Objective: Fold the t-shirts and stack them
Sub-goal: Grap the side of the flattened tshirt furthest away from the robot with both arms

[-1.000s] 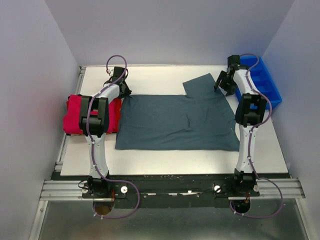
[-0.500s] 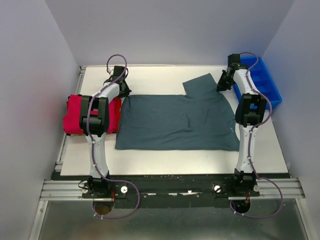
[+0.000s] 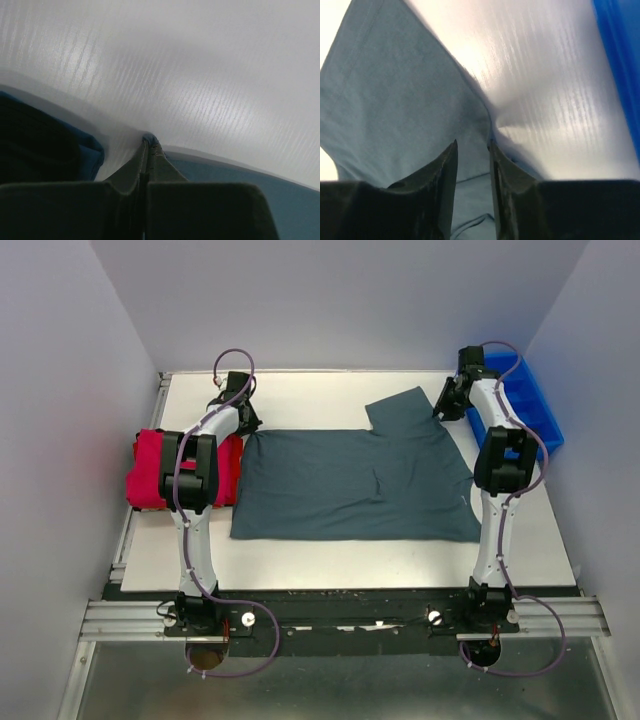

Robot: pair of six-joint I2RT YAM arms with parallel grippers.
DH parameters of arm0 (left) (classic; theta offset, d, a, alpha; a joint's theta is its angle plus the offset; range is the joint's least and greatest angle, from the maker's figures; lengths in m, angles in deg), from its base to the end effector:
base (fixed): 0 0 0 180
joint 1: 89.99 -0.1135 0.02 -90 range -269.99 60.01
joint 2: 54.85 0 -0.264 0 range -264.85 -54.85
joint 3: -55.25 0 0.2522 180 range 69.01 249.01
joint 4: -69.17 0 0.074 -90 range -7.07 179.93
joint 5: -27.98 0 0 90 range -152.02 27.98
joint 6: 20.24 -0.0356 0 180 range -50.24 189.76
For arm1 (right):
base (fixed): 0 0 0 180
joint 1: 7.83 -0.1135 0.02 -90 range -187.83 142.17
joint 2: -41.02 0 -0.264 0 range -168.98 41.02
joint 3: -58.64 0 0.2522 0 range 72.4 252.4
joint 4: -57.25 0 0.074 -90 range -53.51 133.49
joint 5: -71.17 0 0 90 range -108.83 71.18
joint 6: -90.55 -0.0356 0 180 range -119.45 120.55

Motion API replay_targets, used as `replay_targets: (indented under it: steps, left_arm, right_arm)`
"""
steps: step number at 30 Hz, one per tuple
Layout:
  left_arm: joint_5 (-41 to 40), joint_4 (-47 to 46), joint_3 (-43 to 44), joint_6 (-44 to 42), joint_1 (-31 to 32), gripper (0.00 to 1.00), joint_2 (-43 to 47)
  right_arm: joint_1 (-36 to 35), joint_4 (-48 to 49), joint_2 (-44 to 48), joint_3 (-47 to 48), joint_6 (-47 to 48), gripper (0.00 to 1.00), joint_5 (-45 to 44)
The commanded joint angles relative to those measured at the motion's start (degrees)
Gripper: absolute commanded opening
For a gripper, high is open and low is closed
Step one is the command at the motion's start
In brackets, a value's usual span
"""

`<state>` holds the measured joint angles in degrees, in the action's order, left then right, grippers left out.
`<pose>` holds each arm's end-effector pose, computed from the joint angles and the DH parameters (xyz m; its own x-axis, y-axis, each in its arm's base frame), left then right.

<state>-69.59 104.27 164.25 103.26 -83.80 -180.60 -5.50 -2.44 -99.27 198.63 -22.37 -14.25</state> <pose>0.4809 -0.0474 0.1691 -0.6663 -0.4781 -0.5723 -0.4098 0.8759 -0.2546 0.5297 -0.0187 0.1860 -0.7967 0.4209 -0.4337 0.3375 0.9051 0.2585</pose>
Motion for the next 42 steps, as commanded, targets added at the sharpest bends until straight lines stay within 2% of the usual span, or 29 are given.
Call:
replay_targets:
  steps: [1,6,10,17,19,22,24,26,27,32,42]
  left_arm:
    - [-2.5,2.0,0.2,-1.2,-0.4,0.0,2.4]
    - [-2.4,1.9,0.3,-1.2,-0.4,0.0,2.0]
    - [-2.0,1.9,0.4,-1.2,-0.3,0.0,1.9]
    - [-1.1,1.7,-0.1,-1.2,-0.4,0.0,2.2]
    - [-0.9,1.6,-0.1,-1.2,-0.4,0.0,2.3]
    - [-0.3,1.4,-0.1,-1.2,-0.4,0.0,2.1]
    - [-0.1,1.4,0.0,-1.2,-0.5,0.0,1.7]
    - [-0.1,1.8,0.4,-1.2,-0.7,0.0,1.5]
    - [-0.2,1.9,0.5,-1.3,-0.7,0.0,1.4]
    - [-1.0,2.2,0.7,-1.8,-0.9,0.0,1.8]
    - [-1.0,1.2,-0.3,-1.5,-0.8,0.0,3.5]
  right_arm:
    - [0.0,1.3,3.1,-0.8,1.4,0.45,-4.0]
    - [0.0,-4.3,-2.2,5.3,1.0,0.53,-6.4]
    - [0.0,-9.9,-7.0,12.0,0.5,0.53,-5.6]
    - [0.1,-10.8,-6.8,10.4,0.2,0.49,-6.4]
    - [0.1,-11.1,-7.0,10.5,0.2,0.43,-6.4]
    - [0.0,-10.8,-7.1,10.5,0.5,0.23,-5.8]
    - [0.0,-10.6,-7.0,10.4,0.9,0.2,-5.1]
    - [0.0,-10.0,-6.6,9.9,1.0,0.05,-4.9]
    - [0.0,-9.1,-5.8,9.0,1.1,0.01,-4.9]
    - [0.1,0.0,1.2,-1.3,1.0,0.01,-5.0]
    - [0.0,6.5,10.8,-10.7,0.5,0.01,-4.9]
